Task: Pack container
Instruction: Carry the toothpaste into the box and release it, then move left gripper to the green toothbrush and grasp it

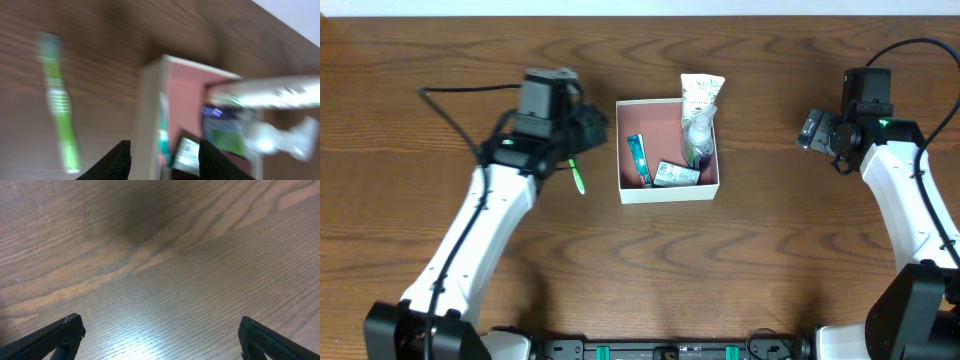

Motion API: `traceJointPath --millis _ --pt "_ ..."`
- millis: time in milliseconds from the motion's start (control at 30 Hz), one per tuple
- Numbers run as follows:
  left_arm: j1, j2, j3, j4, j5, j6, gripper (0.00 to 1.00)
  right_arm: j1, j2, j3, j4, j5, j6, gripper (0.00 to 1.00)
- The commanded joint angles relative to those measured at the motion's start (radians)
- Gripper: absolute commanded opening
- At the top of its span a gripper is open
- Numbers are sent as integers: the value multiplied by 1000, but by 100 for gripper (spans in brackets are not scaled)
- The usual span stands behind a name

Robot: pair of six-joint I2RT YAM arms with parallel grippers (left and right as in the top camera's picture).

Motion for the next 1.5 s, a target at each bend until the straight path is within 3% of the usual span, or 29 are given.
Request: traceJointPath --millis 0,300,700,1467 --pt "32 -7 13 -39 -122 87 45 -9 -2 4 -1 6 14 99" --pt "32 126 12 -55 -344 165 45 -9 -2 4 -1 6 14 99" --pt "32 365 13 0 -348 164 45 -9 -2 4 -1 6 14 99" --pt "32 481 12 53 -328 160 45 -7 -2 4 -1 6 14 99"
